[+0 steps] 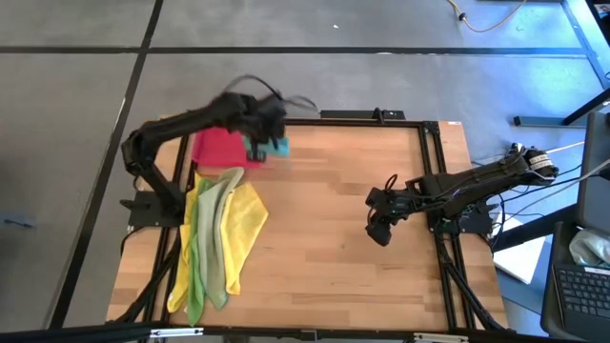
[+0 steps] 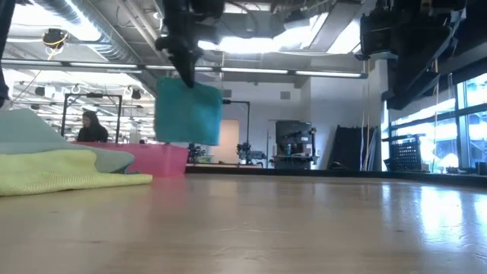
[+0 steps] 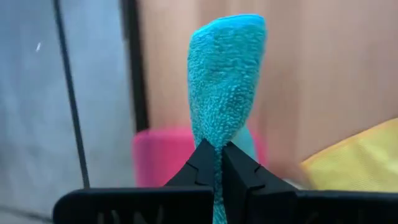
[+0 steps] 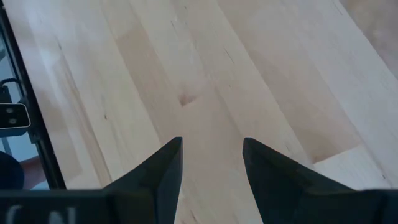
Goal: Fold microfiber towels
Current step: Put the blue folded microfiber towel into the pink bin
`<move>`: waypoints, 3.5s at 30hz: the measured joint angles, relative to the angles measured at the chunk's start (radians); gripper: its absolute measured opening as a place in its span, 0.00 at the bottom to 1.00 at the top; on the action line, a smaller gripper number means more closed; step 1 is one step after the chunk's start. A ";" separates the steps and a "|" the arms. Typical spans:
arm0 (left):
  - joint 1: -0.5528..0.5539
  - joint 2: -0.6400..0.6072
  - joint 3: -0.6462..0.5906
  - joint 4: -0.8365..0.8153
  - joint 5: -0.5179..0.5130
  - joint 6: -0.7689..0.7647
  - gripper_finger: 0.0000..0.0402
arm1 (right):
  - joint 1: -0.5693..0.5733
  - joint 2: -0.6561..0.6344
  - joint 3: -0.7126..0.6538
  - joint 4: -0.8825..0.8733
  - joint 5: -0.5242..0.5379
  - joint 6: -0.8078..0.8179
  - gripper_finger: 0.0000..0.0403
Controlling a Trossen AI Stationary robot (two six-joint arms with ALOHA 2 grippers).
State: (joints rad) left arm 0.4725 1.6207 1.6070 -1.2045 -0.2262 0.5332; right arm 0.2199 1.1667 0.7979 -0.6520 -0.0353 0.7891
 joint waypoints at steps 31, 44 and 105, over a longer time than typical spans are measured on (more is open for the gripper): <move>0.392 -0.013 -0.176 0.162 -0.049 0.248 0.00 | 0.000 0.000 0.000 -0.001 -0.020 0.097 0.43; 0.233 -0.016 -0.457 0.235 0.029 0.058 0.00 | 0.000 0.000 0.000 -0.001 -0.074 0.096 0.43; 0.367 -0.102 -0.444 0.097 -0.142 -0.581 0.00 | 0.000 0.000 0.000 -0.004 -0.119 0.043 0.43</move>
State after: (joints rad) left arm 0.8390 1.5185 1.1633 -1.1070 -0.3678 -0.0480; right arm 0.2199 1.1667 0.7982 -0.6561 -0.1539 0.8325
